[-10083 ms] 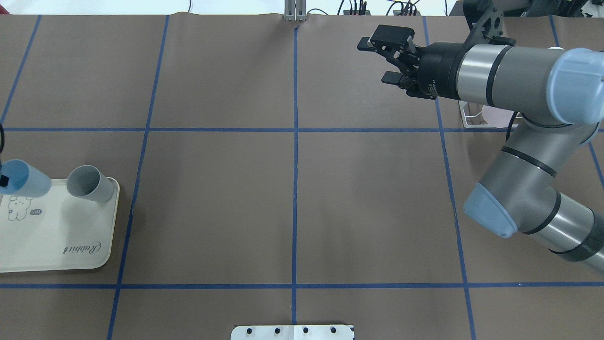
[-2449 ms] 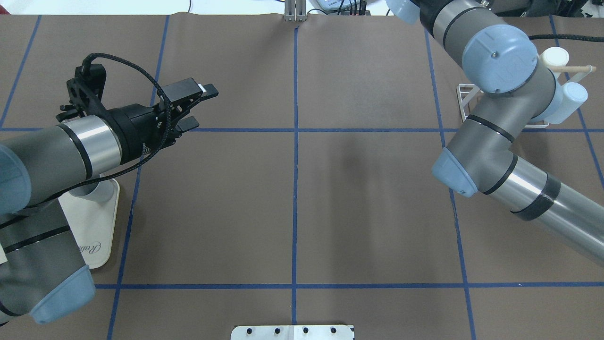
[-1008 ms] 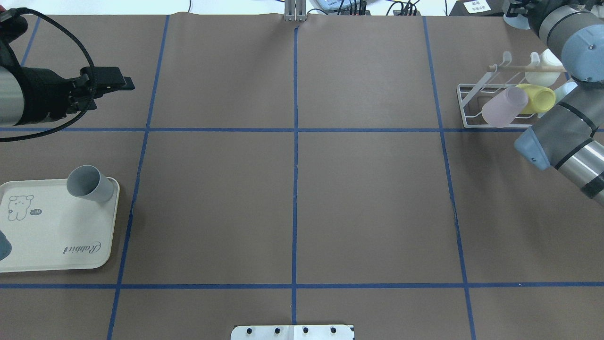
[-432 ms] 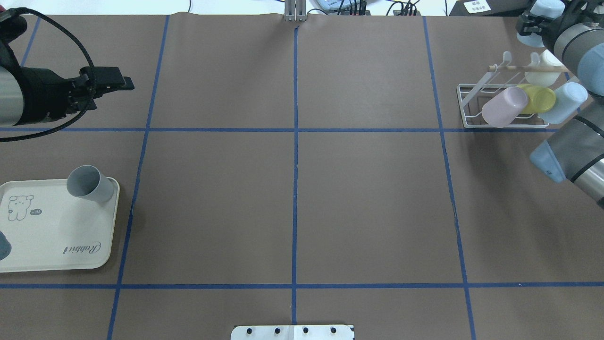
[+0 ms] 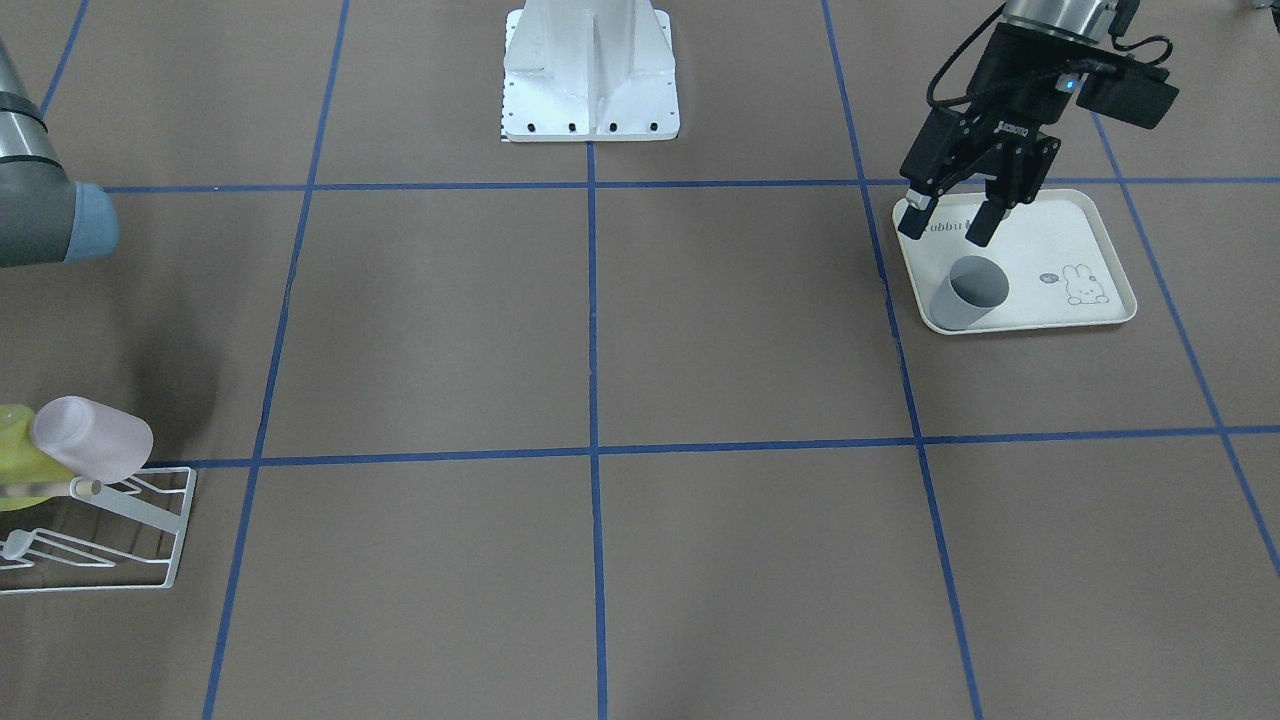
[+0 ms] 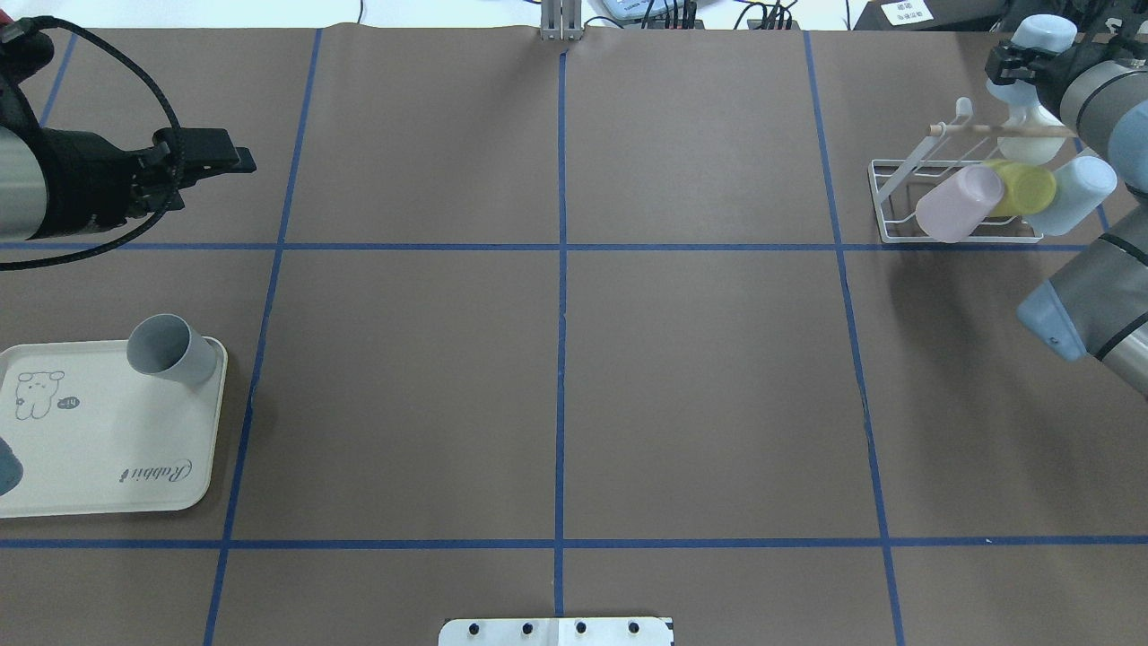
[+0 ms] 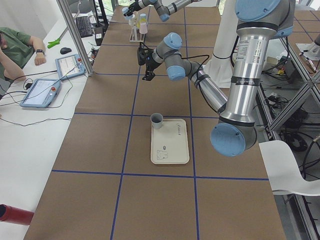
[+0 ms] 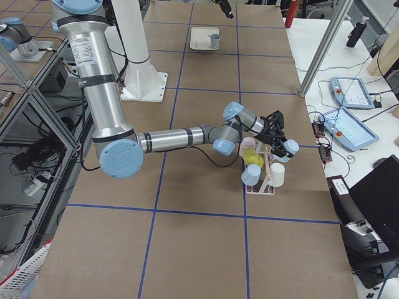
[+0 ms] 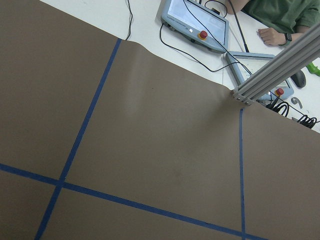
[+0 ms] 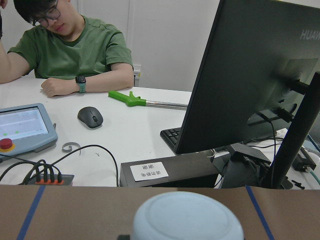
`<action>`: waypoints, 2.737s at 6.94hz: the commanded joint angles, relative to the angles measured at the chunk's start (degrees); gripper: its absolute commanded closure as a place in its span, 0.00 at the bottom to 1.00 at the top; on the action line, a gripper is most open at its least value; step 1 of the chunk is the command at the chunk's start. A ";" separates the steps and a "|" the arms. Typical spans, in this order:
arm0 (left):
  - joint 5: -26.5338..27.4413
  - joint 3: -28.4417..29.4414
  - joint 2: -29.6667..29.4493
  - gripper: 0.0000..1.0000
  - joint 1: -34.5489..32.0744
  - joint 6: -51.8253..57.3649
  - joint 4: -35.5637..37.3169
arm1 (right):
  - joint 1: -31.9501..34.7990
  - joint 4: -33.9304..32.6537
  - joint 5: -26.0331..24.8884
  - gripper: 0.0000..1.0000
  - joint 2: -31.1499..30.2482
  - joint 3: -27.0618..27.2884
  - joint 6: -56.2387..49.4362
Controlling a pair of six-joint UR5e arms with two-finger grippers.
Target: Transfer IKEA cup to right arm and place on rack
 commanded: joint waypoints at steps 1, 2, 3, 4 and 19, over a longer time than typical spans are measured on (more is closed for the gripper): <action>0.00 0.19 -0.02 0.00 0.01 0.00 -0.07 | -1.38 0.00 -0.05 1.00 -0.05 0.05 0.24; 0.00 0.37 -0.02 0.00 0.01 0.00 -0.07 | -1.82 0.00 -0.05 1.00 0.13 0.05 0.24; 0.00 0.37 -0.02 0.00 0.01 0.00 0.02 | -2.00 0.00 -0.05 1.00 -0.13 0.05 0.24; 0.00 0.37 -0.02 0.00 0.01 -0.09 -0.07 | -2.00 0.09 -0.05 1.00 -0.92 0.14 0.15; -5.79 -0.24 2.33 0.00 -4.80 8.82 3.51 | 6.43 1.93 18.81 0.00 -2.06 12.94 8.45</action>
